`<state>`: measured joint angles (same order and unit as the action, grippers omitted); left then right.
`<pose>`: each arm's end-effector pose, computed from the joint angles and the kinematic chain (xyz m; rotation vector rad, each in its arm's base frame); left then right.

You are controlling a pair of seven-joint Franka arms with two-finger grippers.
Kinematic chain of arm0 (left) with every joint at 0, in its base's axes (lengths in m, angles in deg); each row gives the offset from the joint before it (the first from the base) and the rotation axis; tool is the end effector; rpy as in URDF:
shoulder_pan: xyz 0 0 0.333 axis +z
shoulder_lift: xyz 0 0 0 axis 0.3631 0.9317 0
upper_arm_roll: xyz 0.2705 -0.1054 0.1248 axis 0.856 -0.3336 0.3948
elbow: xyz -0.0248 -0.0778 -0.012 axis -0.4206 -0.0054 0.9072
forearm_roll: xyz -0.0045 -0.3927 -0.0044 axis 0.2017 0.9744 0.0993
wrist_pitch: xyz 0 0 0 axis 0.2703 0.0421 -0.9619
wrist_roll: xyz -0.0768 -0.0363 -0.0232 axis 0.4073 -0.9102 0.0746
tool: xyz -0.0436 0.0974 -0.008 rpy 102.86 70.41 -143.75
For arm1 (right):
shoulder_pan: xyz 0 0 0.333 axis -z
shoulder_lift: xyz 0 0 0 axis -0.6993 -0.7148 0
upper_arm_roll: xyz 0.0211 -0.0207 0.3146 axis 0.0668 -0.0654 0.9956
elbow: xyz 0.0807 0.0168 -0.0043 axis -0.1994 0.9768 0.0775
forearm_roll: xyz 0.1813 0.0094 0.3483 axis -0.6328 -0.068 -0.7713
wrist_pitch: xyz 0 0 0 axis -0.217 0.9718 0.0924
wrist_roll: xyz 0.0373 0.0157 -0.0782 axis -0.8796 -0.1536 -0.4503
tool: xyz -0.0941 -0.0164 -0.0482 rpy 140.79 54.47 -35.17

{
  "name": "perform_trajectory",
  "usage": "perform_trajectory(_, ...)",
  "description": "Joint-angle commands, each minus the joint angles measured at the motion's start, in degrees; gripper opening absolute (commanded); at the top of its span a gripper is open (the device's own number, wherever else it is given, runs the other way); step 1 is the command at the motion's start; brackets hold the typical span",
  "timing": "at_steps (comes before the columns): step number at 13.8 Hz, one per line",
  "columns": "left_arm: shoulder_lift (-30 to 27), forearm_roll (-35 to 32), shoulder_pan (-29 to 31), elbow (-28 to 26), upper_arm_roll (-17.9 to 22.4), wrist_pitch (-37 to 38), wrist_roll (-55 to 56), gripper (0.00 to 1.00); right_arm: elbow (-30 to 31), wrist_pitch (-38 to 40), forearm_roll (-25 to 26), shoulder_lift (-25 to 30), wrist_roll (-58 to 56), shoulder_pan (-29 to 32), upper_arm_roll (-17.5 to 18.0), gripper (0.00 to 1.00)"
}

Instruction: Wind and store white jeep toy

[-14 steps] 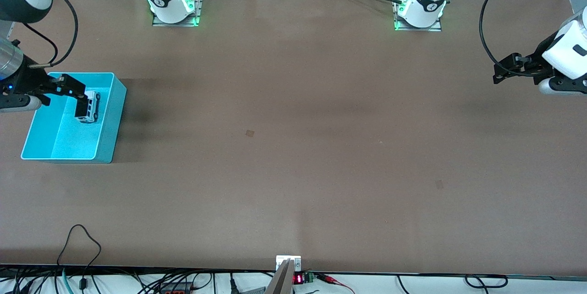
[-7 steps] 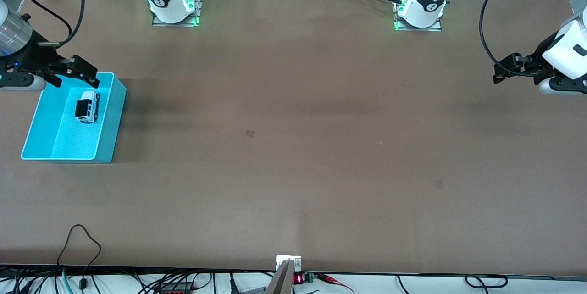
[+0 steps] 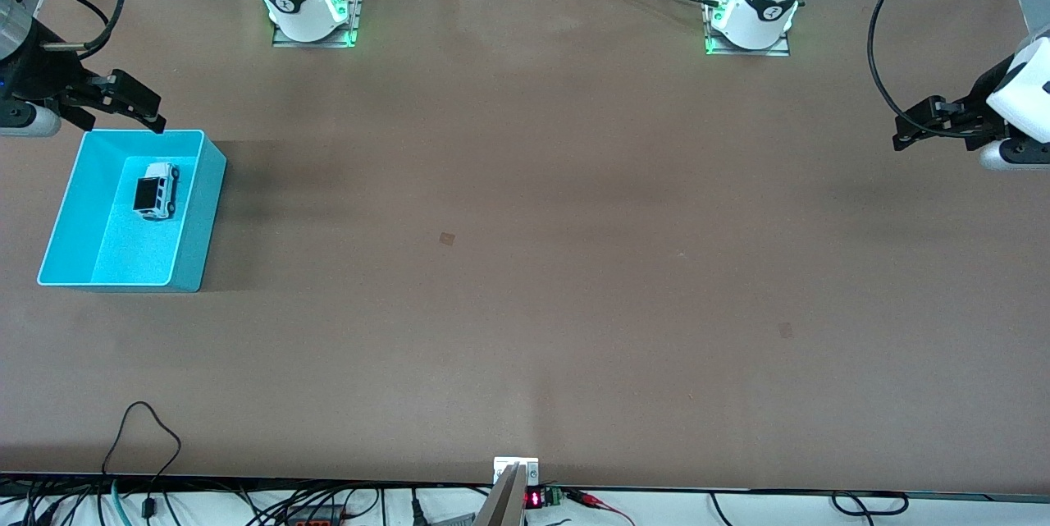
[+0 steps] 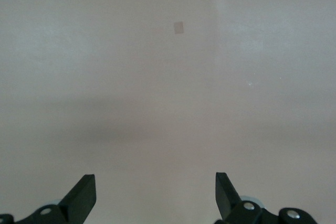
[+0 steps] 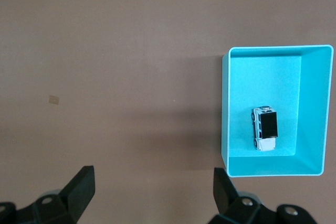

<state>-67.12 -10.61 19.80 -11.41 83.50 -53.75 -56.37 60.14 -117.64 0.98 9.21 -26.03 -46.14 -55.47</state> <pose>0.5507 0.0128 0.5890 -3.1205 -0.0061 0.1003 0.5383 0.0226 0.6135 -3.1340 0.0521 -0.0307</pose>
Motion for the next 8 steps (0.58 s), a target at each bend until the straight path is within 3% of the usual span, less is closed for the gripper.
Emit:
perform_trajectory(1, -0.4, 0.7, 0.3, 0.6, -0.1, 1.0, -0.6, 1.0, -1.2, 0.9, -1.1, -0.2, 0.4, 0.4, 0.4, 1.0)
perform_trajectory(8, -0.5, 0.7, 0.3, 0.5, -0.1, 1.1, -0.6, 1.0, -1.2, 1.3, -1.0, -0.2, 0.1, 0.4, 0.4, 1.0)
